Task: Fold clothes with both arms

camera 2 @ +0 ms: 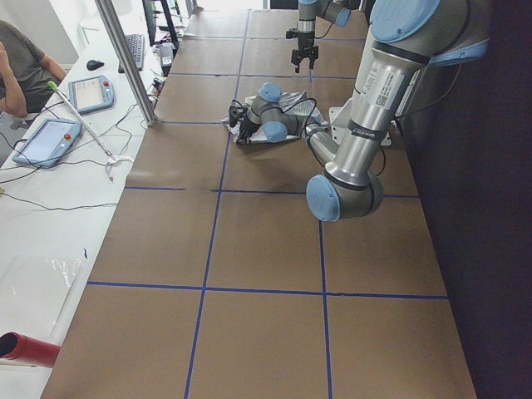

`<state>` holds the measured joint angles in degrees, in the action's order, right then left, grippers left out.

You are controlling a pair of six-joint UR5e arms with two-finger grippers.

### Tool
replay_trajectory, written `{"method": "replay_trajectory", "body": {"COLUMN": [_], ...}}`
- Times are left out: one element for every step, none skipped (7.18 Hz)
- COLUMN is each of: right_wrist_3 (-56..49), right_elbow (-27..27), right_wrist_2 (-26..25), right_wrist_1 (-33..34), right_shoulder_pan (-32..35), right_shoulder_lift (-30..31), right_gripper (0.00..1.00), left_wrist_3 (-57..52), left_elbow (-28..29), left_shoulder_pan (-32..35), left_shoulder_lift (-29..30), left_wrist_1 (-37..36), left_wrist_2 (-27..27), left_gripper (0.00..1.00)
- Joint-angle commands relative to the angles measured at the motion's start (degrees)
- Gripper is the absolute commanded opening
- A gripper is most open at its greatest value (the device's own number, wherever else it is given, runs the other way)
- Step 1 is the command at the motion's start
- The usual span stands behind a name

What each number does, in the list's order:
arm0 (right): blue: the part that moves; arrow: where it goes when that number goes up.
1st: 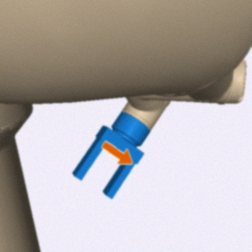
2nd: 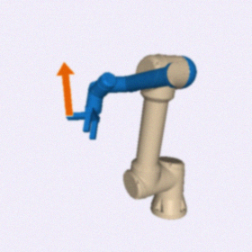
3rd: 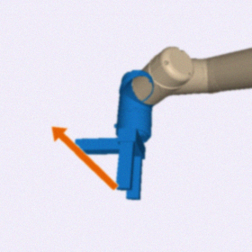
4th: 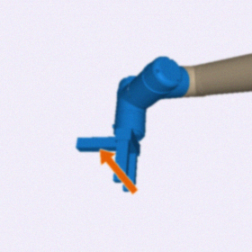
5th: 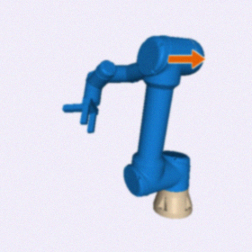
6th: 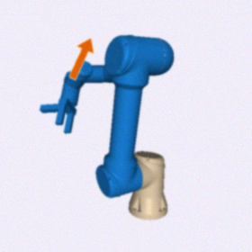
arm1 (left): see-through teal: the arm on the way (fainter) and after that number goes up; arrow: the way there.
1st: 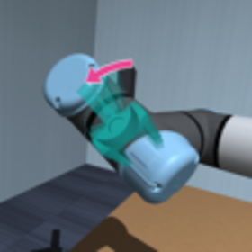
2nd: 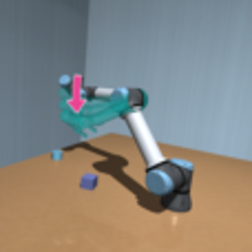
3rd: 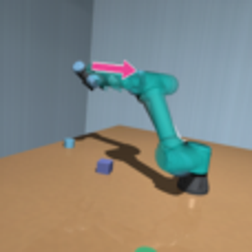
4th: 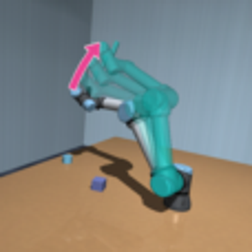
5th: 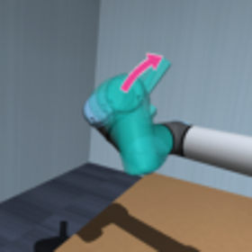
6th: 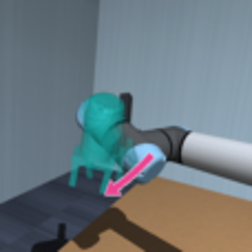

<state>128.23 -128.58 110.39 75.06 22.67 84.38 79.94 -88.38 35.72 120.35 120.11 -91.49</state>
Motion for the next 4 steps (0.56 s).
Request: {"method": "replay_trajectory", "body": {"right_wrist_3": [0.0,0.0,-0.09,-0.96], "right_elbow": [-0.09,0.09,0.43,0.44], "right_wrist_2": [-0.26,-0.52,-0.53,-0.44], "right_wrist_1": [0.0,0.0,0.0,0.09], "right_shoulder_pan": [0.0,0.35,2.01,3.59], "right_shoulder_lift": [-0.35,-0.44,-1.23,-1.67], "right_gripper": [1.0,1.0,1.0,1.0], "left_wrist_3": [-1.19,-3.46,-3.91,-5.05], "left_elbow": [15.28,18.82,21.38,25.06], "left_shoulder_pan": [5.83,7.42,8.57,9.19], "left_shoulder_lift": [7.85,9.62,10.34,11.39], "left_wrist_1": [9.14,10.39,11.89,14.08], "left_wrist_2": [-4.29,-4.48,-4.48,-4.48], "left_gripper": [0.0,0.0,0.0,0.0]}}
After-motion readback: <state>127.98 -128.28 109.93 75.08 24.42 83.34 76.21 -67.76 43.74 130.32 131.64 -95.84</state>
